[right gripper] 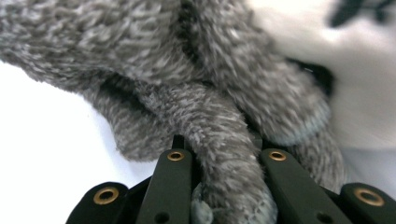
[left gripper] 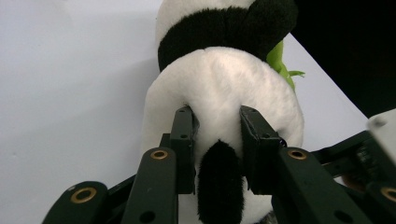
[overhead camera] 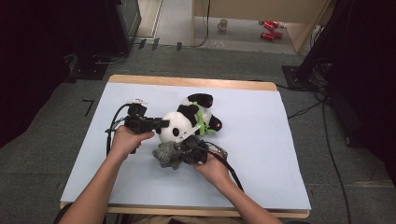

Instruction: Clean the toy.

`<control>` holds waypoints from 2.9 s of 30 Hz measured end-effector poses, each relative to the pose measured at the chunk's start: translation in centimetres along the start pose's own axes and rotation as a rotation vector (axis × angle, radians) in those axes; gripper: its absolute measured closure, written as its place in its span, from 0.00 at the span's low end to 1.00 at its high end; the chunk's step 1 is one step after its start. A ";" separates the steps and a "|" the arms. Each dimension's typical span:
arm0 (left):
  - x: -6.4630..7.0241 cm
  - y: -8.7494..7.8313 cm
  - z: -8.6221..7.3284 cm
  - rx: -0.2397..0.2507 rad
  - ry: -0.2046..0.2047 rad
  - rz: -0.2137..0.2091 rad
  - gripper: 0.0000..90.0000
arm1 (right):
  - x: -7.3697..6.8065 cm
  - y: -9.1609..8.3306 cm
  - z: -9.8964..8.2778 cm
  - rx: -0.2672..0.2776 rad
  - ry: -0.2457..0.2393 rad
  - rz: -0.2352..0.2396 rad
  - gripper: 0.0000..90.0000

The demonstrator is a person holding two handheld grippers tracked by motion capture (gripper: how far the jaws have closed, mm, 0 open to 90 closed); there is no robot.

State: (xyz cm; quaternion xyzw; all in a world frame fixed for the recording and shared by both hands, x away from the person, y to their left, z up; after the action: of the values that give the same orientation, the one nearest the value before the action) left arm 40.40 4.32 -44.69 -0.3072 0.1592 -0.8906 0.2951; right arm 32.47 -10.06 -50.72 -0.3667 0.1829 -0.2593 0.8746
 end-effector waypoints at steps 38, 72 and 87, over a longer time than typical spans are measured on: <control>-2.5 0.1 0.6 0.056 0.059 0.063 0.82 | 8.2 -13.0 -0.1 0.224 0.153 -0.059 0.89; -6.1 -1.5 0.7 0.131 0.034 0.133 0.45 | 17.1 -9.7 -9.1 0.154 0.420 -0.247 0.81; -4.9 -3.2 0.6 0.139 0.134 0.135 0.40 | 15.4 -11.1 -7.5 0.192 0.338 -0.160 0.30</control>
State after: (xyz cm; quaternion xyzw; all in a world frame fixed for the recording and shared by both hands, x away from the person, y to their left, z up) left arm 42.57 9.84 -44.94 -0.2143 0.1367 -0.8961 0.3638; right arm 37.37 -29.82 -49.55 -0.2461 0.2718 -0.4021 0.8389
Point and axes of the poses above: each handheld gripper's, and its own axes: y roughly forward along the jaws, z roughly out of its top, x roughly to its right, the point moved 6 cm from there along y, roughly forward along the jaws, and after that the axes turned 8 degrees about x, right-handed, at the moved point
